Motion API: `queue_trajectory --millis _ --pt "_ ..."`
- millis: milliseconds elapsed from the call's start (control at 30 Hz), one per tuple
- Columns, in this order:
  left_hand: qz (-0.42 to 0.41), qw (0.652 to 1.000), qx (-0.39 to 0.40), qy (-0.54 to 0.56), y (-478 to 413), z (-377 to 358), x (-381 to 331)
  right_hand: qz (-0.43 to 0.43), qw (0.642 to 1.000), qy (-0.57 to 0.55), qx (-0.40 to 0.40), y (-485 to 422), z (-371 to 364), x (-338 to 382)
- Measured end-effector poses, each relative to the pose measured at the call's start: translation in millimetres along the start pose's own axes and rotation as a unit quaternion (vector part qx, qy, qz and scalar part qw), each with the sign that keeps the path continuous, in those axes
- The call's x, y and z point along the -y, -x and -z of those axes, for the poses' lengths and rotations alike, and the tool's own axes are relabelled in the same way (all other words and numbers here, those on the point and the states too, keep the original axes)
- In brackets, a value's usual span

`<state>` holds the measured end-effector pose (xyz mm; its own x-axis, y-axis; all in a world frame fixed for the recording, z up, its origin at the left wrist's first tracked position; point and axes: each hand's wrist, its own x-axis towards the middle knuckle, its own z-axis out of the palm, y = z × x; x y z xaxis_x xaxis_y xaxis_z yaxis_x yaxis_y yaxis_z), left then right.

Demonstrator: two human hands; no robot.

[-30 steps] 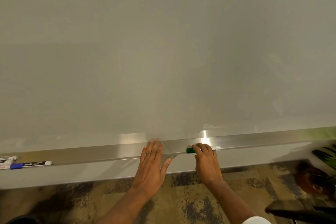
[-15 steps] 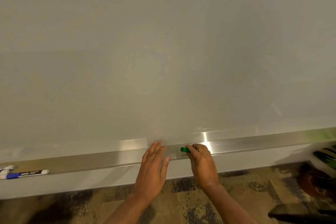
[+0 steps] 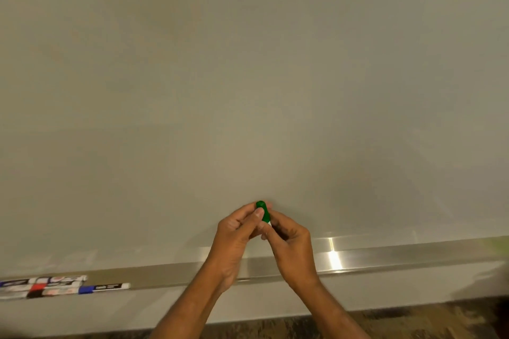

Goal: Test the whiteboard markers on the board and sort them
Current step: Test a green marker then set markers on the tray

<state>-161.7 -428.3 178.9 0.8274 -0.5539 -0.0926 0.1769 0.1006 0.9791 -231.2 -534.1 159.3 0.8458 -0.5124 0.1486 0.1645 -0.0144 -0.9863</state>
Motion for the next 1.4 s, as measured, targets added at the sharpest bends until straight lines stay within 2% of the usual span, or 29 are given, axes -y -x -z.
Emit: queue_trajectory --millis 133,367,567,767,900,1000,1067,1133,1267,1333,1400 --pt "-0.004 0.997 0.042 0.062 11.0 26.6 -44.4 -0.001 0.998 -0.036 0.049 2.7 -28.7 48.2" --pt "-0.038 0.987 0.124 0.094 40.5 69.5 -118.4 -0.145 0.963 -0.174 0.146 12.4 -87.2 120.4" --pt "-0.066 0.979 0.148 0.121 63.6 110.6 -162.3 -0.129 0.975 -0.15 0.099 28.4 -147.5 155.4" --pt "-0.124 0.981 0.06 0.134 74.9 148.3 -208.6 -0.11 0.987 -0.1 0.057 44.9 -205.6 182.4" --pt "-0.193 0.976 -0.022 0.096 74.1 170.0 -234.3 -0.101 0.979 -0.151 0.091 41.4 -219.7 199.5" --pt "-0.252 0.964 -0.073 0.051 72.6 182.9 -246.7 -0.023 0.981 -0.143 0.132 40.3 -222.4 217.8" --pt "-0.297 0.948 -0.112 0.004 72.1 189.0 -250.7 0.023 0.986 -0.117 0.115 37.6 -223.8 226.1" --pt "-0.339 0.927 -0.154 -0.039 72.2 192.5 -253.0 0.03 0.981 -0.15 0.116 33.7 -224.4 234.5" --pt "-0.401 0.876 -0.239 -0.123 73.5 199.1 -260.7 -0.026 0.925 -0.33 0.186 24.2 -225.0 249.2" --pt "-0.419 0.857 -0.266 -0.138 71.6 206.8 -264.3 0.006 0.927 -0.315 0.203 18.3 -228.7 252.9" --pt "-0.425 0.846 -0.281 -0.155 66.9 218.4 -265.9 0.066 0.949 -0.251 0.182 13.8 -238.5 257.0"
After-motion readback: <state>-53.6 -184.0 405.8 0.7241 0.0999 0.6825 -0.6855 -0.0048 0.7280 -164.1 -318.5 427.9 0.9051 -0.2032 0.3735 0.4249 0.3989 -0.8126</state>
